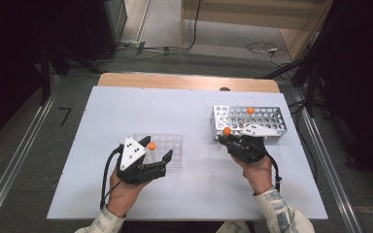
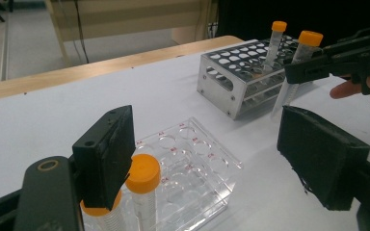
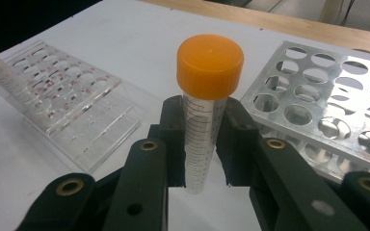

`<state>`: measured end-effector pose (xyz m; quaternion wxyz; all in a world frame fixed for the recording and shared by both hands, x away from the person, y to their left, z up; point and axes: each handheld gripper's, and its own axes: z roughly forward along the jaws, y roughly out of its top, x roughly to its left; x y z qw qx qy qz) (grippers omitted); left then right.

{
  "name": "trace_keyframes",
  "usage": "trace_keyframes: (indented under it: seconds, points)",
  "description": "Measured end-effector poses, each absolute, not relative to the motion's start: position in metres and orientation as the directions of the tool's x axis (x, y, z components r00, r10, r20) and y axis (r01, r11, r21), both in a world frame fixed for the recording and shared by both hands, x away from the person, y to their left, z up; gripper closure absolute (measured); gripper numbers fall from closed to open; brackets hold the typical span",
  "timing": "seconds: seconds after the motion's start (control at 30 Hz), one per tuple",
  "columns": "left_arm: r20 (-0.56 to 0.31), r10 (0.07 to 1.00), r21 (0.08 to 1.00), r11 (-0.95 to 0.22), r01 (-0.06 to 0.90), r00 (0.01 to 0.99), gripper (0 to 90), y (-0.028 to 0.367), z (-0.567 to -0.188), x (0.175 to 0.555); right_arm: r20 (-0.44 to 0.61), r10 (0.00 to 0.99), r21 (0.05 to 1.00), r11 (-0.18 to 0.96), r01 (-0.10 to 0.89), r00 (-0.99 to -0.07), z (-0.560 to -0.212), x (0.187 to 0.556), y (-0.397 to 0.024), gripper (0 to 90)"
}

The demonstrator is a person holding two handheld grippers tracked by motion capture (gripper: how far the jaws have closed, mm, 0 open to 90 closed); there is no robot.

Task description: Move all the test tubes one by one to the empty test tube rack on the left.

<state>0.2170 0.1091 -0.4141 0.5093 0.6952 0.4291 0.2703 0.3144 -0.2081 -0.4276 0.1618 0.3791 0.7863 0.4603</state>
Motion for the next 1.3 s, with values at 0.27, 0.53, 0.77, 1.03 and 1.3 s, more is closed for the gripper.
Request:
trace_keyframes:
  seconds: [0.27,0.53,0.77,1.03,1.3]
  points:
    - [-0.059,0.871,0.939,-0.117,0.323,0.487,21.2,0.108,-0.415,0.217,0.1,0.719,0.841,0.308,0.445,-0.687,-0.43,0.309,-0.201,72.1]
    - [-0.059,0.87,0.939,-0.119,0.324,0.489,21.2,0.107,-0.415,0.217,0.109,0.684,0.836,0.33,0.438,-0.722,-0.432,0.303,-0.191,71.8]
    - [-0.056,0.869,0.937,-0.125,0.326,0.492,21.2,0.105,-0.416,0.217,0.12,0.642,0.829,0.355,0.432,-0.757,-0.435,0.297,-0.18,71.7]
    - [-0.054,0.866,0.937,-0.128,0.326,0.497,21.7,0.102,-0.416,0.217,0.109,0.605,0.823,0.391,0.413,-0.789,-0.439,0.288,-0.164,71.7]
    - [-0.05,0.864,0.936,-0.133,0.325,0.5,21.7,0.1,-0.417,0.216,0.105,0.566,0.822,0.413,0.392,-0.817,-0.44,0.28,-0.152,71.7]
